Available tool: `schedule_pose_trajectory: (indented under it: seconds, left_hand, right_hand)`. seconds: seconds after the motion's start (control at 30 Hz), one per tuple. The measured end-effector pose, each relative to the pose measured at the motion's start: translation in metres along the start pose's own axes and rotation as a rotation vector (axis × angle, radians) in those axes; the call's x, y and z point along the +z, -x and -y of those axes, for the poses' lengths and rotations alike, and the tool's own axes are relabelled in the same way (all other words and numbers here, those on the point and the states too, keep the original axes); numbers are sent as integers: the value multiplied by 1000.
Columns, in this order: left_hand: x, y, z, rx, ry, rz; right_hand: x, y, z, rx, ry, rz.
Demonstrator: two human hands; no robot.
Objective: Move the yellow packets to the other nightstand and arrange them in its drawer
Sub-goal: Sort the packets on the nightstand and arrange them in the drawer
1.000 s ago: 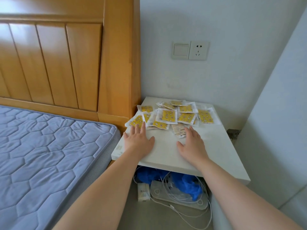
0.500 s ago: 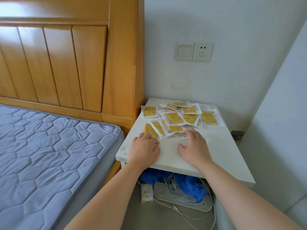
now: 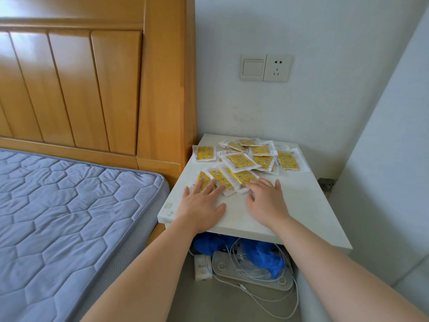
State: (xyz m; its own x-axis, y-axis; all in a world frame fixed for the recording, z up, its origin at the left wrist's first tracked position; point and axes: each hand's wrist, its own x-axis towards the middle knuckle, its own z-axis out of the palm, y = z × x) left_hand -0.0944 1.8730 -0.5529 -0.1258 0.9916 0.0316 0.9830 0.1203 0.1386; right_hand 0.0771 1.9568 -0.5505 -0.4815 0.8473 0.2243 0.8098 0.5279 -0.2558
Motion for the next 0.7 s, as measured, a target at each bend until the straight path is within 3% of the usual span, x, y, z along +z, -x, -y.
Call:
schedule_pose_trajectory:
  seconds: [0.2,0.3,0.5,0.7]
  left_hand:
    - [3,-1,0,-67,50,-68]
    - [4,0,0,-96,69,-98]
    - [4,0,0,-98,78,-131]
    - [4,-1,3,-27,30,-57]
  right_hand:
    - [-5,13,-2,94,109,-205]
    - [-5,12,-5,64,21,-275]
    - [-2,0,-9,30,-48,131]
    - [-11,13,-23,29,15,59]
